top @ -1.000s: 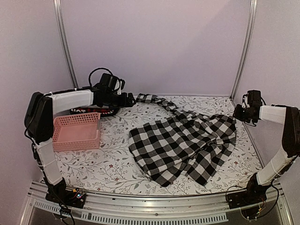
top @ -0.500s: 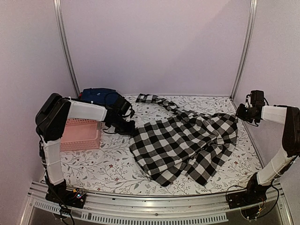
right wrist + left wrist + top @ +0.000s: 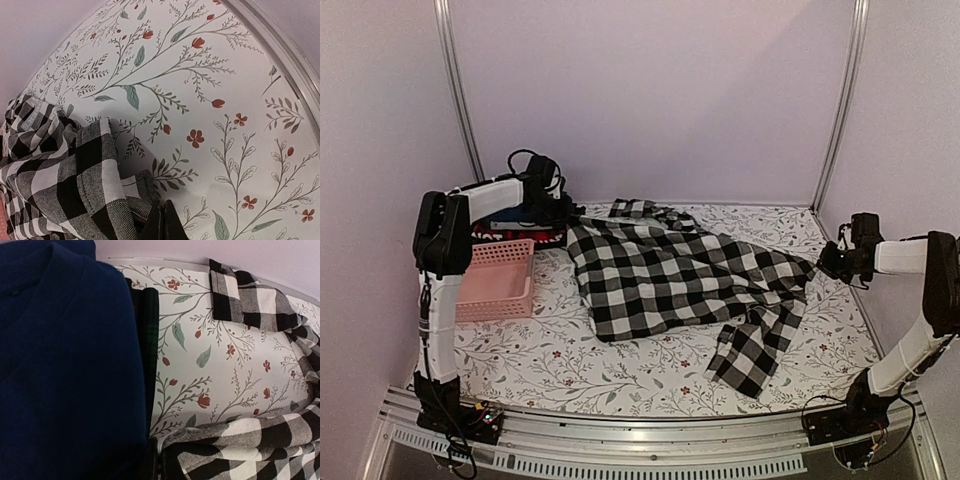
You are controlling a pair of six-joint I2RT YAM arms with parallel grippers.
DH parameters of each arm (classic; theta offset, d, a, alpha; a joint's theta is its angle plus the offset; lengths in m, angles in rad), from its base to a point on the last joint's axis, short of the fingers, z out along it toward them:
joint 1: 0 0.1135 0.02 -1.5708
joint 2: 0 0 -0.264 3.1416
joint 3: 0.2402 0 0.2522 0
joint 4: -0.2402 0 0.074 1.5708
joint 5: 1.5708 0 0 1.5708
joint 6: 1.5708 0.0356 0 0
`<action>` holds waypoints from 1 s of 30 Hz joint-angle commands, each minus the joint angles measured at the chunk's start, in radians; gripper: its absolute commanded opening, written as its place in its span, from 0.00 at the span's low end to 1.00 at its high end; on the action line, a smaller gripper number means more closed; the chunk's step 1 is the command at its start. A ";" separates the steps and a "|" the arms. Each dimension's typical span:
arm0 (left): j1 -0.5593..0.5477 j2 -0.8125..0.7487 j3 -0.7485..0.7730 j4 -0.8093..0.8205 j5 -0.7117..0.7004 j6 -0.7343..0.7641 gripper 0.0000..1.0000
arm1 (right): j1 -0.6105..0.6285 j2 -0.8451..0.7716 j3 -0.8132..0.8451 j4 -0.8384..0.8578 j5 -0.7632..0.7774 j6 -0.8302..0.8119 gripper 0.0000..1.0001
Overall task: Fold and stack the mixed laundry pile
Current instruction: Adjust the flattened shirt at the center of the board.
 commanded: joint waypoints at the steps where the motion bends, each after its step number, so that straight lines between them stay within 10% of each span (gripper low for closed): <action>1: -0.003 0.083 0.151 -0.176 -0.071 0.081 0.00 | 0.029 -0.053 -0.066 0.020 -0.114 0.020 0.00; 4: -0.009 0.053 0.127 -0.165 -0.073 0.083 0.34 | 0.124 -0.102 -0.114 -0.025 -0.100 0.016 0.00; 13: -0.320 -0.428 -0.385 0.155 -0.073 0.201 0.74 | 0.084 -0.156 -0.011 -0.070 -0.030 -0.006 0.00; 25: -0.649 -0.395 -0.724 0.169 -0.031 0.168 0.73 | 0.047 0.046 0.168 -0.030 -0.050 -0.027 0.00; 30: -0.663 -0.365 -0.778 0.092 -0.127 0.127 0.46 | 0.028 0.049 0.132 -0.023 -0.063 -0.014 0.00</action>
